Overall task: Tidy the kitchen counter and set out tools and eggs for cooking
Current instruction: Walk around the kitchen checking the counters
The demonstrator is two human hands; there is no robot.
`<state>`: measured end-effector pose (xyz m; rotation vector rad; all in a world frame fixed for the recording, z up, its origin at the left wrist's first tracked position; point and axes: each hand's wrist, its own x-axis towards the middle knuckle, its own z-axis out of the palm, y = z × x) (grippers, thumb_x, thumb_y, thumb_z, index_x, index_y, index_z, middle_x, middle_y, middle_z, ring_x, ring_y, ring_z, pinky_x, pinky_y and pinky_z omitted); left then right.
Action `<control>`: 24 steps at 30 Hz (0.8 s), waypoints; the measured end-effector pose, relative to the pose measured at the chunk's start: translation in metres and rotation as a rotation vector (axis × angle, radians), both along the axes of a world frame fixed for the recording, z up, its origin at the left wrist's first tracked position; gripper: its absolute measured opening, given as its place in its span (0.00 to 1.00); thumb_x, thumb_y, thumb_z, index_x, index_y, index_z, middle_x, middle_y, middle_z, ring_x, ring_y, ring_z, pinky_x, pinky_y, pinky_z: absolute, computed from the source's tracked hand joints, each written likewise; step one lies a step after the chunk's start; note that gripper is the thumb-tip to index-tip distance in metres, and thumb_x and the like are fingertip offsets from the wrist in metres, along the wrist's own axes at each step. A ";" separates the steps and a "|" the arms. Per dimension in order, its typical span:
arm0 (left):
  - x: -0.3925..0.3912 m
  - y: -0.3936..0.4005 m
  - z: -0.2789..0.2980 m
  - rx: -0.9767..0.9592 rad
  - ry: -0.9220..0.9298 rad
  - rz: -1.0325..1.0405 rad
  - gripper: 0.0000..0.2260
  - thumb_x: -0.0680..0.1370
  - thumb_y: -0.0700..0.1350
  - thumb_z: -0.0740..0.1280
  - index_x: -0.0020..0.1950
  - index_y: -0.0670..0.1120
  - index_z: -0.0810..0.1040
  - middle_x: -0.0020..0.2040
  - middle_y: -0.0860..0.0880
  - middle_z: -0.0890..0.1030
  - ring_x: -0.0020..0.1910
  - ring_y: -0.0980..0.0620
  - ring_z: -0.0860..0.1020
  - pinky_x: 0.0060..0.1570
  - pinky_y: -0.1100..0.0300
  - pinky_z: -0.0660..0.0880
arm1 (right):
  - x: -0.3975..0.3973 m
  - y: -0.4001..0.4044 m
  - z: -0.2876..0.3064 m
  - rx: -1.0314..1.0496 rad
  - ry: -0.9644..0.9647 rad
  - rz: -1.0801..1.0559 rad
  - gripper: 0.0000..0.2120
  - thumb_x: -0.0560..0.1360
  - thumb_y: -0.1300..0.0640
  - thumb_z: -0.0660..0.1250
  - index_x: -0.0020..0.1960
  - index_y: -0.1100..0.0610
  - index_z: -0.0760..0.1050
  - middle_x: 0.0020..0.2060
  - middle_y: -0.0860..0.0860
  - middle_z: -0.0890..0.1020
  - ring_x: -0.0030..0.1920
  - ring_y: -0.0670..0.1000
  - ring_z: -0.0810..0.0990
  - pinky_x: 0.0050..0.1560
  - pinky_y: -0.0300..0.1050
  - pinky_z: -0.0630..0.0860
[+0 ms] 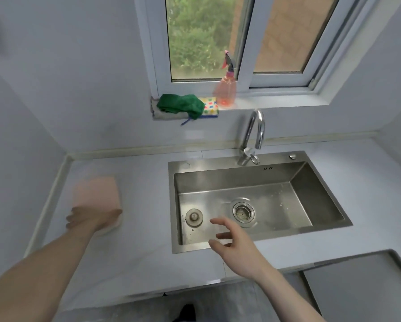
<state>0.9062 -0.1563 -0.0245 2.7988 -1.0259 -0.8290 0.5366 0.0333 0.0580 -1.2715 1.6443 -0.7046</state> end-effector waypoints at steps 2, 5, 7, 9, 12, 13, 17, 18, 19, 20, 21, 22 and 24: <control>-0.002 -0.008 -0.001 0.016 0.001 -0.003 0.70 0.57 0.70 0.79 0.81 0.36 0.44 0.78 0.35 0.58 0.77 0.36 0.60 0.76 0.43 0.60 | 0.002 -0.002 -0.003 0.010 0.010 -0.032 0.19 0.77 0.52 0.70 0.64 0.37 0.72 0.62 0.32 0.73 0.57 0.32 0.76 0.54 0.35 0.77; -0.002 -0.010 -0.005 0.023 -0.022 0.006 0.71 0.56 0.70 0.79 0.81 0.37 0.41 0.79 0.35 0.57 0.78 0.36 0.59 0.76 0.43 0.60 | 0.004 -0.002 -0.008 0.027 0.006 -0.048 0.19 0.77 0.52 0.70 0.64 0.38 0.72 0.62 0.31 0.72 0.57 0.35 0.77 0.52 0.33 0.77; -0.003 -0.010 -0.009 0.026 -0.026 -0.015 0.71 0.56 0.69 0.80 0.81 0.37 0.42 0.78 0.35 0.58 0.77 0.36 0.60 0.76 0.44 0.60 | 0.009 -0.003 -0.013 0.048 0.003 -0.051 0.19 0.76 0.52 0.70 0.64 0.38 0.72 0.62 0.31 0.73 0.58 0.36 0.78 0.52 0.33 0.77; -0.004 -0.003 -0.009 0.033 -0.036 -0.064 0.71 0.54 0.69 0.80 0.81 0.39 0.42 0.78 0.35 0.58 0.76 0.36 0.60 0.75 0.43 0.60 | 0.015 -0.003 -0.020 0.077 0.002 -0.041 0.19 0.76 0.51 0.70 0.64 0.38 0.72 0.63 0.33 0.74 0.57 0.36 0.78 0.53 0.34 0.77; -0.008 0.021 -0.009 0.032 -0.052 -0.178 0.70 0.51 0.69 0.80 0.80 0.41 0.45 0.75 0.37 0.60 0.73 0.36 0.63 0.72 0.43 0.64 | 0.027 -0.002 -0.033 0.133 -0.013 -0.004 0.19 0.76 0.50 0.70 0.65 0.39 0.72 0.63 0.34 0.75 0.56 0.37 0.79 0.50 0.31 0.76; -0.010 0.032 -0.008 0.038 -0.052 -0.221 0.70 0.50 0.68 0.79 0.79 0.41 0.46 0.75 0.37 0.61 0.72 0.36 0.64 0.71 0.43 0.65 | 0.032 -0.002 -0.037 0.156 -0.024 0.006 0.20 0.76 0.51 0.70 0.66 0.40 0.72 0.63 0.35 0.75 0.56 0.38 0.80 0.47 0.30 0.76; -0.021 0.076 -0.012 0.095 -0.016 -0.311 0.72 0.45 0.68 0.78 0.78 0.45 0.42 0.72 0.39 0.62 0.70 0.37 0.66 0.69 0.44 0.66 | 0.052 -0.001 -0.054 0.278 -0.063 0.036 0.19 0.76 0.52 0.70 0.66 0.42 0.73 0.58 0.46 0.81 0.45 0.46 0.82 0.41 0.33 0.77; -0.023 0.087 -0.012 0.108 -0.006 -0.314 0.74 0.43 0.68 0.77 0.78 0.45 0.41 0.72 0.40 0.61 0.70 0.37 0.65 0.69 0.44 0.66 | 0.057 0.000 -0.059 0.296 -0.062 0.058 0.19 0.76 0.52 0.70 0.66 0.43 0.73 0.59 0.45 0.80 0.46 0.47 0.83 0.41 0.32 0.77; -0.025 0.098 -0.013 0.118 0.001 -0.322 0.75 0.42 0.68 0.77 0.78 0.45 0.40 0.72 0.40 0.61 0.70 0.38 0.65 0.70 0.44 0.66 | 0.062 0.000 -0.064 0.305 -0.059 0.080 0.20 0.77 0.52 0.70 0.67 0.44 0.72 0.62 0.43 0.77 0.49 0.47 0.83 0.42 0.31 0.77; -0.027 0.109 -0.015 0.129 0.006 -0.341 0.76 0.41 0.69 0.76 0.78 0.45 0.39 0.72 0.40 0.61 0.70 0.38 0.64 0.70 0.44 0.66 | 0.068 0.001 -0.068 0.317 -0.055 0.102 0.20 0.77 0.52 0.69 0.68 0.45 0.72 0.63 0.42 0.75 0.52 0.46 0.83 0.42 0.30 0.76; -0.031 0.120 -0.014 0.139 0.006 -0.368 0.77 0.41 0.70 0.76 0.78 0.45 0.37 0.72 0.40 0.60 0.71 0.38 0.64 0.70 0.44 0.66 | 0.074 0.001 -0.072 0.329 -0.053 0.124 0.21 0.77 0.52 0.69 0.68 0.46 0.72 0.64 0.42 0.75 0.53 0.46 0.82 0.44 0.30 0.76; -0.035 0.130 -0.015 0.144 0.003 -0.400 0.77 0.41 0.71 0.75 0.78 0.45 0.36 0.72 0.41 0.60 0.71 0.39 0.64 0.70 0.44 0.66 | 0.080 0.001 -0.076 0.343 -0.051 0.137 0.21 0.77 0.51 0.70 0.69 0.46 0.72 0.65 0.42 0.75 0.53 0.46 0.82 0.46 0.32 0.77; -0.042 0.148 -0.015 0.120 0.002 -0.442 0.75 0.43 0.73 0.74 0.78 0.46 0.39 0.71 0.42 0.61 0.70 0.40 0.64 0.68 0.46 0.67 | 0.092 0.000 -0.086 0.372 -0.057 0.157 0.24 0.76 0.50 0.70 0.71 0.48 0.71 0.66 0.44 0.76 0.57 0.47 0.81 0.55 0.39 0.79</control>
